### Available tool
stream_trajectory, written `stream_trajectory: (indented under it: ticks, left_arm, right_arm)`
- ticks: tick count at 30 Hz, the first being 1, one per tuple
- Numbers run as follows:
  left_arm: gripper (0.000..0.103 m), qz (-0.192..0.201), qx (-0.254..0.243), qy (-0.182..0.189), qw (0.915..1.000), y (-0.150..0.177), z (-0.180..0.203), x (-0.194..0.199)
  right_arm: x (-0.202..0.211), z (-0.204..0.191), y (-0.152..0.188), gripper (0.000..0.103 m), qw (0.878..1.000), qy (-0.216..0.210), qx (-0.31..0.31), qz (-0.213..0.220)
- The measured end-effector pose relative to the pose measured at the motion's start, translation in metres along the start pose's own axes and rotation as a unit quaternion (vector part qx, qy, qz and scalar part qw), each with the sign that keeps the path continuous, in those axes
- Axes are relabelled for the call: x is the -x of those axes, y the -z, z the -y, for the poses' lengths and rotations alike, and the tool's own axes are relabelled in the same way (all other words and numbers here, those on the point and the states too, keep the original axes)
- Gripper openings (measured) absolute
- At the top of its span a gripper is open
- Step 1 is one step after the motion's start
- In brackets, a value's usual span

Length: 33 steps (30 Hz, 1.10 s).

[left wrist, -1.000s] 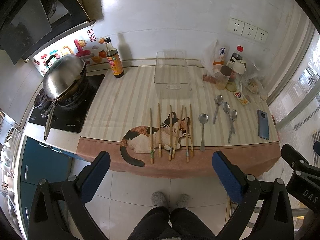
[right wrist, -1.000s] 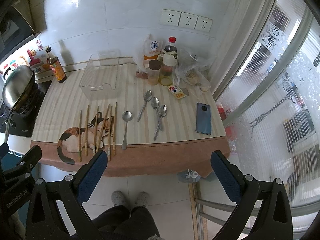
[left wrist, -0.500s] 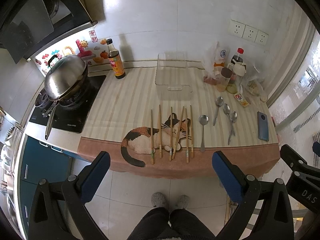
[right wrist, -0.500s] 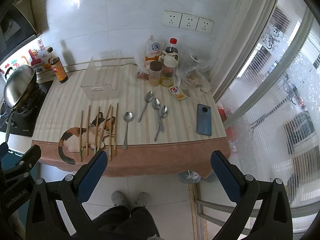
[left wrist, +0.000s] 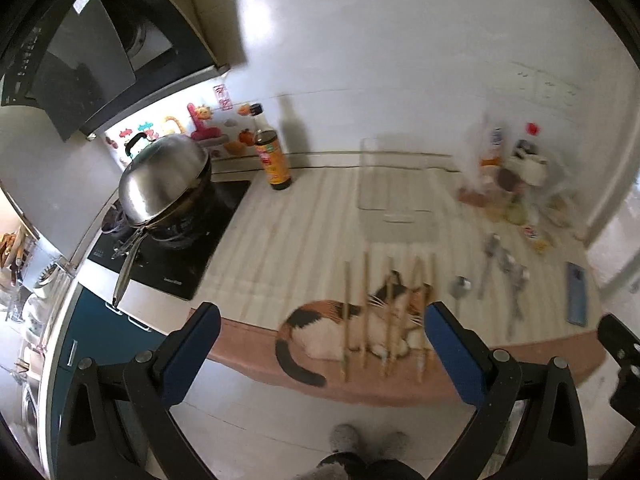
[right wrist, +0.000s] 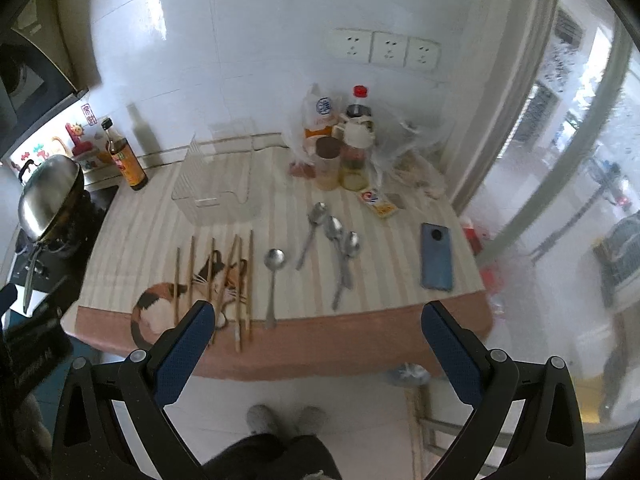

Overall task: Organize utensils
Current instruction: 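Lower both tools and close each on a wooden chopstick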

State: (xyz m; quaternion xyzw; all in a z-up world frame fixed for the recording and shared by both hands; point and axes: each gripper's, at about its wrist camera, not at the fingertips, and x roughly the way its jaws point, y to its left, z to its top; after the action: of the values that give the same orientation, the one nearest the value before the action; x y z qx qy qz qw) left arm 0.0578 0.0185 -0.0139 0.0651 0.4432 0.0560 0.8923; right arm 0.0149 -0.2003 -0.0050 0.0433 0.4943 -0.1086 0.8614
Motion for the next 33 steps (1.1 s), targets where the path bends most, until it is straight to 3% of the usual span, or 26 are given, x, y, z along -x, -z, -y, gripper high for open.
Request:
stream_trajectory:
  ticks: [4, 6, 8, 9, 11, 13, 18, 20, 22, 24, 25, 28, 30, 33]
  left_arm:
    - [0.103, -0.02, 0.0, -0.022, 0.9996, -0.005, -0.006, -0.047]
    - [0.103, -0.041, 0.002, -0.028, 0.9988, -0.005, -0.008, -0.078]
    - [0.103, -0.076, 0.008, -0.025, 0.9968, -0.004, -0.013, -0.114]
    - [0.103, -0.092, 0.01, -0.02, 0.9955, -0.002, -0.014, -0.13]
    - [0.103, -0.134, 0.01, -0.008, 0.9909, 0.005, -0.014, -0.167]
    - [0.099, -0.179, 0.007, 0.012, 0.9837, 0.015, -0.01, -0.201]
    - [0.078, -0.272, 0.003, 0.058, 0.9605, 0.039, -0.001, -0.277]
    - [0.062, -0.295, 0.002, 0.065, 0.9532, 0.047, 0.002, -0.296]
    - [0.052, -0.309, -0.001, 0.071, 0.9483, 0.054, 0.006, -0.31]
    - [0.05, -0.32, -0.002, 0.078, 0.9441, 0.061, 0.009, -0.317]
    - [0.039, -0.326, -0.001, 0.086, 0.9416, 0.064, 0.009, -0.319]
    - [0.026, -0.315, -0.014, 0.087, 0.945, 0.072, 0.01, -0.316]
    - [0.008, -0.311, -0.02, 0.088, 0.9463, 0.078, 0.008, -0.313]
    - [0.005, -0.311, -0.032, 0.087, 0.9459, 0.079, 0.002, -0.313]
  right_arm:
    - [-0.049, -0.015, -0.006, 0.1, 1.0, -0.006, 0.006, -0.019]
    - [-0.078, -0.026, -0.007, 0.09, 0.999, -0.021, 0.008, -0.045]
    - [-0.112, -0.035, -0.006, 0.072, 0.996, -0.041, 0.007, -0.075]
    - [-0.129, -0.039, -0.004, 0.067, 0.995, -0.047, 0.005, -0.09]
    - [-0.162, -0.046, 0.001, 0.049, 0.991, -0.058, 0.0, -0.121]
    - [-0.19, -0.051, 0.007, 0.04, 0.987, -0.059, -0.009, -0.147]
    - [-0.246, -0.062, 0.014, 0.039, 0.977, -0.056, -0.025, -0.206]
    - [-0.264, -0.066, 0.017, 0.039, 0.972, -0.058, -0.029, -0.226]
    - [-0.278, -0.072, 0.019, 0.039, 0.968, -0.058, -0.028, -0.242]
    - [-0.289, -0.078, 0.022, 0.039, 0.965, -0.055, -0.023, -0.254]
    - [-0.297, -0.083, 0.023, 0.039, 0.964, -0.055, -0.019, -0.261]
    - [-0.311, -0.095, 0.026, 0.039, 0.96, -0.058, -0.01, -0.272]
    - [-0.318, -0.102, 0.026, 0.039, 0.96, -0.055, -0.004, -0.274]
    - [-0.33, -0.116, 0.026, 0.039, 0.96, -0.05, 0.008, -0.274]
